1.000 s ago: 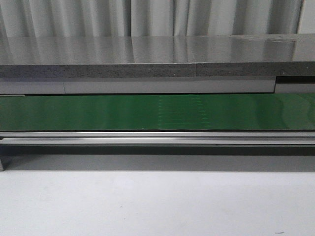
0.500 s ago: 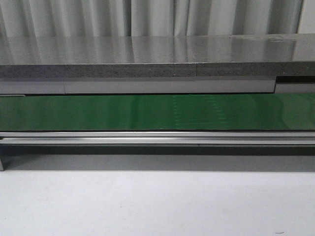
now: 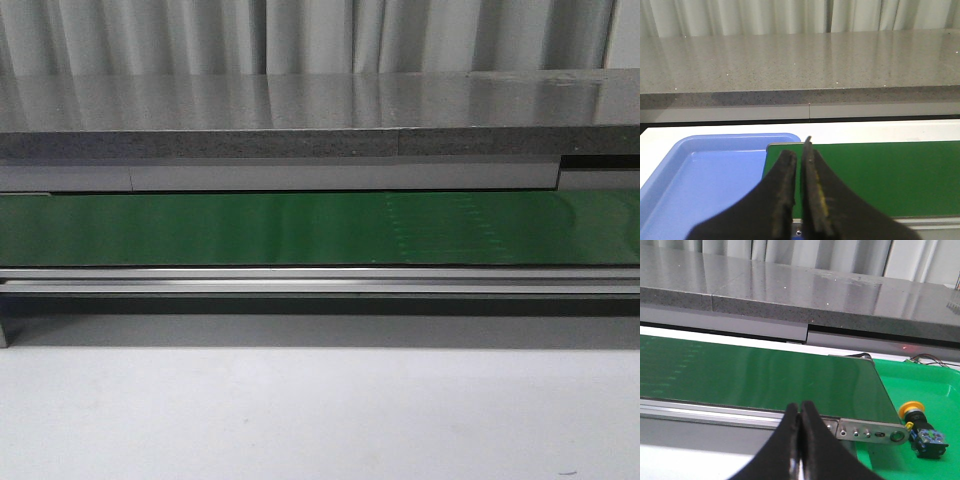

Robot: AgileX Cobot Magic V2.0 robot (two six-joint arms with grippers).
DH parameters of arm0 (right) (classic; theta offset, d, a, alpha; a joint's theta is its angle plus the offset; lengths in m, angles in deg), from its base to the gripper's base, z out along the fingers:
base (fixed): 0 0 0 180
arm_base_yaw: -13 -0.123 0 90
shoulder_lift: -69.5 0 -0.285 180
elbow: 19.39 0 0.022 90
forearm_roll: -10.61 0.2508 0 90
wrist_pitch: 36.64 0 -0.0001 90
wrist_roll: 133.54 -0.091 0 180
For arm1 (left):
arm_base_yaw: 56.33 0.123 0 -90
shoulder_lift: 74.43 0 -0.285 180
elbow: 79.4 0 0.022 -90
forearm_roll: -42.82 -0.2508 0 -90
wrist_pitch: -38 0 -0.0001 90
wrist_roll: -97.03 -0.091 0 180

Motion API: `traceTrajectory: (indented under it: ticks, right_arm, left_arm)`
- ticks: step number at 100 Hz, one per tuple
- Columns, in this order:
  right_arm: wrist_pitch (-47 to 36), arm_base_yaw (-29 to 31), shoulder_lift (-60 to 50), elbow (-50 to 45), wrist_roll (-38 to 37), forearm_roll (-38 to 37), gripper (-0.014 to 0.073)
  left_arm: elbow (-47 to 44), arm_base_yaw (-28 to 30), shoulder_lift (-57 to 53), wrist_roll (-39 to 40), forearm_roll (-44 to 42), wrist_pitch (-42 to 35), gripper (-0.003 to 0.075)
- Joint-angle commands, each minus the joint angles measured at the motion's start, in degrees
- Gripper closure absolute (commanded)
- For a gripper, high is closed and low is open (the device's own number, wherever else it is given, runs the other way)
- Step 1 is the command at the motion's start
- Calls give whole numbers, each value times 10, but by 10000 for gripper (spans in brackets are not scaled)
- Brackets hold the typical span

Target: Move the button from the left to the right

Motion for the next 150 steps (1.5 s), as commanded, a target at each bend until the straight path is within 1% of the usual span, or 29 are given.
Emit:
traceTrajectory:
  ticks: [1, 126, 144, 150]
  right_arm:
    - [-60, 0, -10, 0, -2, -6, 662]
    - [-62, 0, -10, 0, -2, -6, 662]
    - [-62, 0, -10, 0, -2, -6, 662]
    - [-62, 0, -10, 0, -2, -6, 662]
  left_arm:
    - [16, -2, 3, 0, 7, -46, 715]
    - [12, -2, 3, 0, 7, -46, 715]
    - [10, -2, 3, 1, 3, -69, 715]
    - [10, -2, 2, 8, -13, -72, 715]
